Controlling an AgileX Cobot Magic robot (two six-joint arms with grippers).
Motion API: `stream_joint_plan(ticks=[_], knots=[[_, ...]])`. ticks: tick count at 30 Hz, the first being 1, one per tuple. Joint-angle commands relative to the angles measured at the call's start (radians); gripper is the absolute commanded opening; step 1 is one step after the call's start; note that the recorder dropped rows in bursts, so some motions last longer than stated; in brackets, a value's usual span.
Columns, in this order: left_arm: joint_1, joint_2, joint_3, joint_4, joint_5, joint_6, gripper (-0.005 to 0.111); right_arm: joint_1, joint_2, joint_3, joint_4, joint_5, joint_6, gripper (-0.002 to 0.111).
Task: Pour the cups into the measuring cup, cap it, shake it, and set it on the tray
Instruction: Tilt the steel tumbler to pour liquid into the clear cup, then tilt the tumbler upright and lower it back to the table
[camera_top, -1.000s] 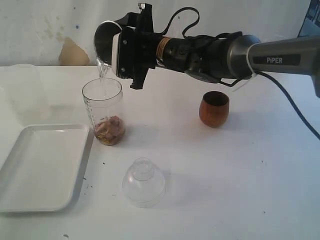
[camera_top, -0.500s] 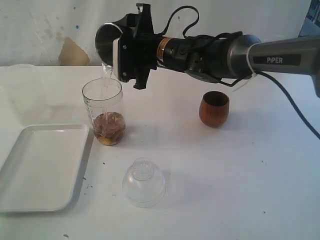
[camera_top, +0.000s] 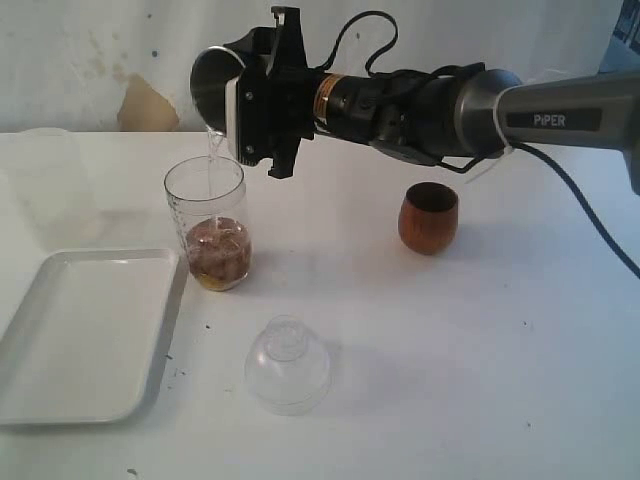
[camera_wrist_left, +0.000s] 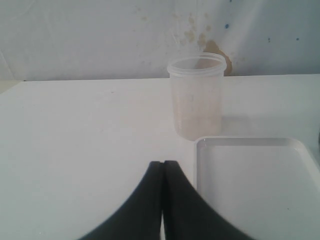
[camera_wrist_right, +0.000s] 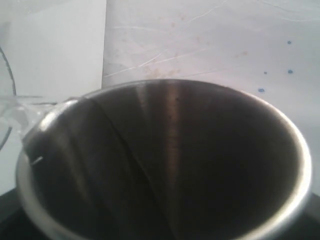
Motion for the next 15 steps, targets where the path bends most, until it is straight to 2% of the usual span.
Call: stream_joint_plan(ticks=[1, 8, 12, 15], knots=[[-0.001, -0.003, 0.005, 0.005, -0.012, -0.001, 0.000, 0.001, -0.017, -0.012, 0.022, -0.022, -0.013, 0.000], [-0.001, -0.003, 0.005, 0.005, -0.012, -0.001, 0.000, 0.001, -0.017, -0.012, 0.026, -0.022, 0.048, 0.000], [-0.001, -0.003, 0.005, 0.005, -0.012, -0.001, 0.000, 0.001, -0.017, -0.012, 0.029, -0.022, 0.203, 0.000], [-0.001, -0.003, 0.005, 0.005, -0.012, -0.001, 0.000, 0.001, -0.017, -0.012, 0.033, -0.022, 0.402, 0.000]])
